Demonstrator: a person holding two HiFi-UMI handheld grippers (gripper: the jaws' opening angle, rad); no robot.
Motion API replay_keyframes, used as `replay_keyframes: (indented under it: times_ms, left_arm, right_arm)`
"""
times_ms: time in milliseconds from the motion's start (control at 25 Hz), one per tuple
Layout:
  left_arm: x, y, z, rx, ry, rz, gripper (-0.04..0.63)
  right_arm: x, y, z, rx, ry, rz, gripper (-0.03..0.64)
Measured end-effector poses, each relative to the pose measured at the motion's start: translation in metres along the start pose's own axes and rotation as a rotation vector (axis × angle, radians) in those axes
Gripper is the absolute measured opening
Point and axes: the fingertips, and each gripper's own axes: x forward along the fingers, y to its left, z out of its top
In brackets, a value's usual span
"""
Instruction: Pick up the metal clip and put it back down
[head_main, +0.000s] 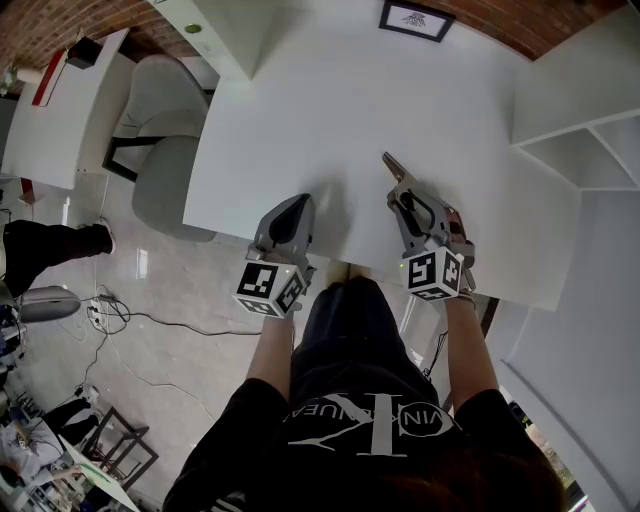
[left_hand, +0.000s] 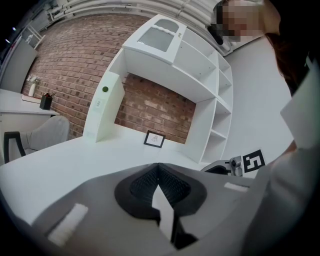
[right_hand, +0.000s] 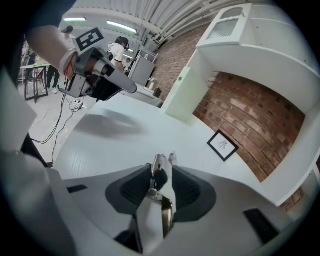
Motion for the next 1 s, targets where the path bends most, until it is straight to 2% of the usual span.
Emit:
replay_keyframes:
  times_ms: [480, 800, 1000]
  left_arm:
    - [0.0, -0.003, 0.005, 0.007, -0.012, -0.012, 0.011]
    - [0.0, -0.008, 0.01, 0.017, -0.022, -0.017, 0.011]
    - [-0.001, -0.01, 0.018, 0.029, -0.03, -0.019, 0.011]
  right_arm:
    - [-0.01, 0.003, 0.015, 0.083, -0.075, 0.032, 0.097]
    - [-0.021, -0.003, 0.027, 0.147, -0.141, 0.019, 0.095]
    - [-0.03, -0.011, 0.033, 0.209, -0.174, 0.006, 0.055]
